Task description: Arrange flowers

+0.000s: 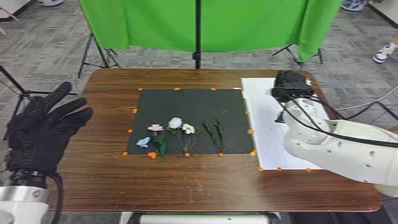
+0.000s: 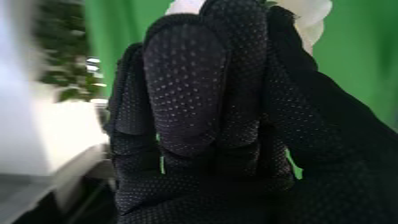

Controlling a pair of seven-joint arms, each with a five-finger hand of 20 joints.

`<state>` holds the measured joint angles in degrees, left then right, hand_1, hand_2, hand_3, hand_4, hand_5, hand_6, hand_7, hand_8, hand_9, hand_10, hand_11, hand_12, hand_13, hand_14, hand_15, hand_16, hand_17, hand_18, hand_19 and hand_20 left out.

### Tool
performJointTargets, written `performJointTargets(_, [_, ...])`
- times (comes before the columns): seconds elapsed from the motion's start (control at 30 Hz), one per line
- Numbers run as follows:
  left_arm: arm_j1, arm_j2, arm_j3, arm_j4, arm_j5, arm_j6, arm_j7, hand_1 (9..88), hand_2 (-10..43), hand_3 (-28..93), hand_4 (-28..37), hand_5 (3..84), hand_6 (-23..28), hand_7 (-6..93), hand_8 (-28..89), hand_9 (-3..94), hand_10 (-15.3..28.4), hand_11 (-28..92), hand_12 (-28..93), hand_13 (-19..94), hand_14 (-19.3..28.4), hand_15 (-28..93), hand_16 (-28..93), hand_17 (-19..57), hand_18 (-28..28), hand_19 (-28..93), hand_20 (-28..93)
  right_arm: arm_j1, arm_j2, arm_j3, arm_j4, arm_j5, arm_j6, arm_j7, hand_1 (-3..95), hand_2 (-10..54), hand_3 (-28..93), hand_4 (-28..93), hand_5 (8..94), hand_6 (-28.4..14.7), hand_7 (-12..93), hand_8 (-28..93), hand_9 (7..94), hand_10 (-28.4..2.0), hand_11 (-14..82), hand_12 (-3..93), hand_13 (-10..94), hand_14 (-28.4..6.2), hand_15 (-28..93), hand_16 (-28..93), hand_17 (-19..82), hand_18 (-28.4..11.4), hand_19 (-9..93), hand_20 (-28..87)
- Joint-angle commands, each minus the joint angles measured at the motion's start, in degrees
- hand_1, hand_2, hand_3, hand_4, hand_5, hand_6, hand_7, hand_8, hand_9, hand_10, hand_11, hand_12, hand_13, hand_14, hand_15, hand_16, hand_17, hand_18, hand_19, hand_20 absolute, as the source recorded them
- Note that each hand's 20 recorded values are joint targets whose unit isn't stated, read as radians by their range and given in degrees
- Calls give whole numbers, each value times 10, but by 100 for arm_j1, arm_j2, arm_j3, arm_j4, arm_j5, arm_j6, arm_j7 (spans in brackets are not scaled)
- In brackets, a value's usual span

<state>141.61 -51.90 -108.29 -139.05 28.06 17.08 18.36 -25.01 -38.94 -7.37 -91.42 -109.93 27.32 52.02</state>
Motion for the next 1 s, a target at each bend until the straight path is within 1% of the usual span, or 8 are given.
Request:
performJointTargets(0.03, [4,16,3,-12,24,-51,0,184,91,755,-283,334,76,176,-109,338,218,331,123,269,284,641,-131,-71,253,563,334,373,-1875,69,34,37,-37,-322,545,-95,671,-283,881,32,144,25,937,-57,252,235,867,-30,557,225,366,-177,879,102])
performJointTargets(0.3, [-288,145,55,85,33,-183,-37,184,91,754,-283,333,76,182,-114,337,218,341,119,271,284,645,-135,-71,254,565,334,435,-2534,-369,198,299,-204,-282,541,-95,670,-283,877,37,141,26,937,-54,248,238,860,-33,566,226,355,-175,879,105])
performJointTargets(0.4, [-247,166,35,83,29,-193,19,185,91,754,-283,333,77,180,-115,336,221,334,116,268,284,642,-136,-71,253,565,333,377,-2544,-479,241,256,-320,-183,541,-95,666,-283,876,39,141,25,937,-52,247,238,859,-32,567,225,354,-174,879,106])
performJointTargets(0.67, [-106,94,-13,60,11,-224,6,186,92,753,-283,335,79,172,-110,337,221,325,119,265,284,638,-133,-71,252,563,332,154,-2339,-393,261,287,-631,-73,538,-95,666,-283,871,42,148,18,937,-51,244,238,855,-32,571,222,351,-174,878,109])
performJointTargets(0.77, [-115,75,1,51,21,-224,-21,187,92,753,-283,335,79,171,-109,337,220,326,121,267,284,639,-132,-71,253,564,332,203,-2204,-465,158,264,-671,-22,537,-95,669,-283,869,42,149,19,937,-52,244,239,854,-33,572,221,351,-174,877,110])
performJointTargets(0.8, [-120,60,-13,51,34,-228,-77,187,92,753,-283,334,79,171,-109,337,220,326,121,266,284,639,-132,-71,253,564,332,173,-2136,-431,83,246,-744,6,537,-95,668,-283,870,42,149,18,937,-52,245,239,854,-33,572,220,351,-174,877,111])
performJointTargets(0.9, [-14,14,-70,18,20,-188,-20,187,91,754,-283,334,79,171,-109,337,220,326,121,266,284,640,-131,-71,252,563,331,234,-2109,-527,13,253,-699,-27,537,-95,669,-283,869,42,149,17,937,-51,245,238,854,-33,573,219,350,-174,876,112])
performJointTargets(1.0, [-64,27,-19,30,7,-172,-17,186,91,756,-283,334,79,170,-108,337,222,324,120,266,284,638,-131,-71,253,564,331,220,-2143,-592,36,164,-742,-59,538,-95,666,-283,869,43,150,17,937,-51,248,237,854,-33,574,218,349,-174,876,113])
